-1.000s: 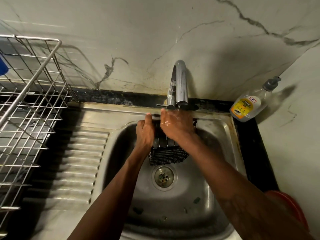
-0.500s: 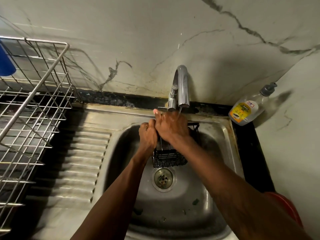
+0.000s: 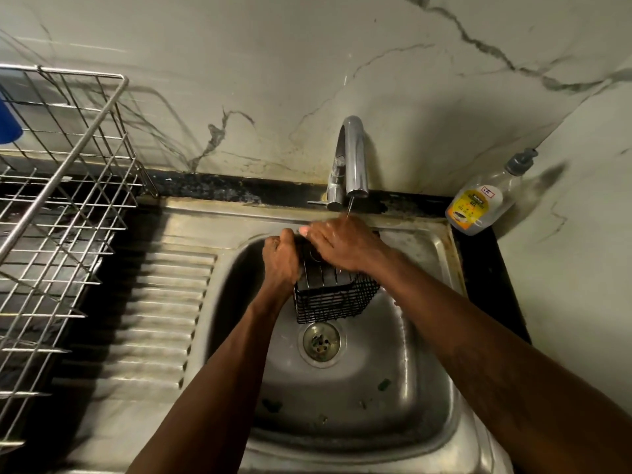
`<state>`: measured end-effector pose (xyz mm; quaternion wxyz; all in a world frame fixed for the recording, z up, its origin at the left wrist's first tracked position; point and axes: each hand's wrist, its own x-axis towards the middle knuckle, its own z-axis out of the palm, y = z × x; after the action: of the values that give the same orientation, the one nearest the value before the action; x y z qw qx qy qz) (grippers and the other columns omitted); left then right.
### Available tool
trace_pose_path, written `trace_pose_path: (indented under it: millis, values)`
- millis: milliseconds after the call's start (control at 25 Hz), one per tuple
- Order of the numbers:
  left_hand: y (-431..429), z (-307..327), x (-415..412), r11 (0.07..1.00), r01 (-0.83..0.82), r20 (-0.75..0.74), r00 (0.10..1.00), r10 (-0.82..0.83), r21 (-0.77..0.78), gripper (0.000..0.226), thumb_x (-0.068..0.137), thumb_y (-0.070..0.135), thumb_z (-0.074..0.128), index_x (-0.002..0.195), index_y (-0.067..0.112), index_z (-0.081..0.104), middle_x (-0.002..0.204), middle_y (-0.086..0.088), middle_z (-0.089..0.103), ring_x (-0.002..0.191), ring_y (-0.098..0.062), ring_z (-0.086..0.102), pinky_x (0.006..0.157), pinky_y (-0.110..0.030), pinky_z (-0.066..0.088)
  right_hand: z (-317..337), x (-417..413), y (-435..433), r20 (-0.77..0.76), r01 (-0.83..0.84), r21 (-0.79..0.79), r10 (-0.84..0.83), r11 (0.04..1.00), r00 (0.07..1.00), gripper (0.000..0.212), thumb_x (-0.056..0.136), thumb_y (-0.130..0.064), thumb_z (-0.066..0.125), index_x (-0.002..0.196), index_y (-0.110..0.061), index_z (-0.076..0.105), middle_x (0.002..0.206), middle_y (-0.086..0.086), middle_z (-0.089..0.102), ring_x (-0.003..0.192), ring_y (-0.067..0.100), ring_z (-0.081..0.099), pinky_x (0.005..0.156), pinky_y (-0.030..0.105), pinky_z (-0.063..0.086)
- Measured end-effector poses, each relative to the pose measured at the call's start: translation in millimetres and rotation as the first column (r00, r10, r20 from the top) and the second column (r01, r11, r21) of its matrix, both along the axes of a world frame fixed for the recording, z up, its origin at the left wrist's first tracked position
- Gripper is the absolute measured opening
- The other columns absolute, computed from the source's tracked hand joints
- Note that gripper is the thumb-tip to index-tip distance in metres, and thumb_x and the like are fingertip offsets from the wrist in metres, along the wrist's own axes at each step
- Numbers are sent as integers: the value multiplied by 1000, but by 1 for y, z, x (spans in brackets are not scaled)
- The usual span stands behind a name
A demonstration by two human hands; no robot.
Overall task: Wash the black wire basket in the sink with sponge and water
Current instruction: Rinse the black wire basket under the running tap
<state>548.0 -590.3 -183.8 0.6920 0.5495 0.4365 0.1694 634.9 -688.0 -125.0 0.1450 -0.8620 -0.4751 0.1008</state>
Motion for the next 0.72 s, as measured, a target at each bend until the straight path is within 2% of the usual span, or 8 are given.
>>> trace_pose_path:
  millis: [80,160,360,480,560,600,640,720]
  values:
    - [1,5,-1,1000,-8,14,1000,8,12,20,100,21,45,92,7,56,82,-8,56,72,-15,53,60,-27,44,-9,4,-21,45,-93,76,90,993,995,34,105,-44,42,112,-29,71,89,-5,71,78,9,62,78,35,53]
    - [0,7,2,999,-12,27,1000,11,36,23,101,19,44,79,14,51,74,-4,51,67,-14,48,59,-28,42,-12,11,-34,-60,-51,194,64,980,996,30,98,-37,63,127,-33,68,111,-5,75,88,3,64,81,27,54]
    - [1,11,10,999,-43,50,998,41,27,25,101,15,44,77,14,47,71,-4,47,63,-13,44,47,-18,39,-8,25,-33,-319,183,164,-123,969,940,35,92,-20,73,124,-35,70,133,-6,65,103,-3,63,96,22,51]
    - [-3,14,13,996,-45,12,999,45,71,28,102,15,44,74,14,46,68,0,45,60,-9,40,46,-14,37,-14,17,-34,-243,340,30,-323,940,915,46,92,-14,61,130,-40,65,147,-11,54,140,15,44,123,45,23]
    - [-5,20,13,991,-23,-3,1000,24,130,31,103,17,42,75,8,52,69,-3,52,60,-10,44,53,-15,41,-16,-5,-21,-16,287,-91,-289,954,957,52,93,-31,40,143,-43,50,155,-14,43,150,15,27,120,58,-15]
    - [-3,16,12,989,-11,-17,1000,13,147,33,103,22,40,81,4,57,76,-10,59,65,-15,51,62,-19,46,-16,-18,-10,39,224,-107,-221,969,975,57,92,-36,30,147,-41,44,155,-13,42,151,15,27,118,56,-21]
    - [-1,13,10,988,3,-31,1000,2,155,38,102,29,38,90,1,60,90,-20,64,76,-25,58,74,-28,51,-14,-27,-1,62,172,-102,-166,980,984,60,90,-38,25,148,-38,44,153,-10,47,148,16,33,121,55,-16]
    - [1,2,5,989,-11,-46,999,18,149,48,92,40,34,94,1,62,106,-28,63,97,-42,58,90,-45,51,-13,-32,5,170,92,-41,-84,995,982,55,93,-39,26,138,-28,55,136,0,62,128,21,53,122,49,18]
